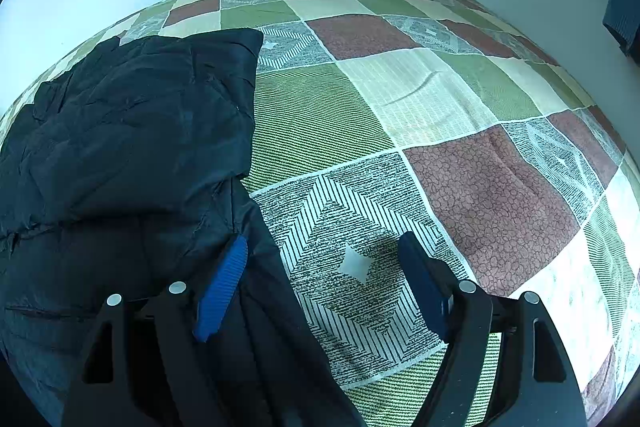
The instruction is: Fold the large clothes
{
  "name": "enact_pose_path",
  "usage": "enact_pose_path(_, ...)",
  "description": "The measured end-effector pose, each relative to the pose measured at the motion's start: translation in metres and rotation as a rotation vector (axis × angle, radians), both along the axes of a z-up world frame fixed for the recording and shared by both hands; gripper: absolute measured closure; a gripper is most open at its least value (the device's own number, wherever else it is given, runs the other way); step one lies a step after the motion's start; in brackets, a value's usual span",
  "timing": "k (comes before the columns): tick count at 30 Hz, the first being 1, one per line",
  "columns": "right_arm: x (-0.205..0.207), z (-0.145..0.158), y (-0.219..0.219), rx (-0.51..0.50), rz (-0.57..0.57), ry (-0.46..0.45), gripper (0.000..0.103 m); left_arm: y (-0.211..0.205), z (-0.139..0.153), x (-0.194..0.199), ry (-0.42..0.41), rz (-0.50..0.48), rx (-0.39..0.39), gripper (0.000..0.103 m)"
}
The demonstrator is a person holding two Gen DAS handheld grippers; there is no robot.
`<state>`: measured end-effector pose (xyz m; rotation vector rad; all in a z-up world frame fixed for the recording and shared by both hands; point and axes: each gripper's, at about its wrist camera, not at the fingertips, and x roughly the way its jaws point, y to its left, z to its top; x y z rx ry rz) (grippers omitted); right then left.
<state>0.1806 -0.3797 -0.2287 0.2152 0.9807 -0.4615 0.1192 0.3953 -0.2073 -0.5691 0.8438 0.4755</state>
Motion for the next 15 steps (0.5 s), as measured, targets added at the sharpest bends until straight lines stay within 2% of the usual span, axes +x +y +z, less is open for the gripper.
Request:
enact_pose_path(3, 0.0, 0.0, 0.0, 0.0, 0.0, 0.0, 0.026, 0.004, 0.0, 0.004, -0.029, -0.029, -0.02, 0.003)
enact_pose_path(4, 0.0, 0.0, 0.0, 0.0, 0.0, 0.0, 0.026, 0.005, 0.001, 0.006, -0.04, -0.049, -0.029, 0.008)
enact_pose_path(6, 0.0, 0.0, 0.0, -0.001, 0.0, 0.0, 0.026, 0.006, 0.002, 0.008, -0.067, -0.063, -0.061, 0.013)
enact_pose_path(9, 0.0, 0.0, 0.0, 0.0, 0.001, -0.001, 0.026, 0.013, -0.001, 0.012, -0.108, -0.069, -0.13, 0.013)
enact_pose_path(15, 0.0, 0.0, -0.001, 0.0, 0.003, -0.001, 0.026, 0.017, -0.002, 0.025, -0.117, -0.118, -0.106, 0.013)
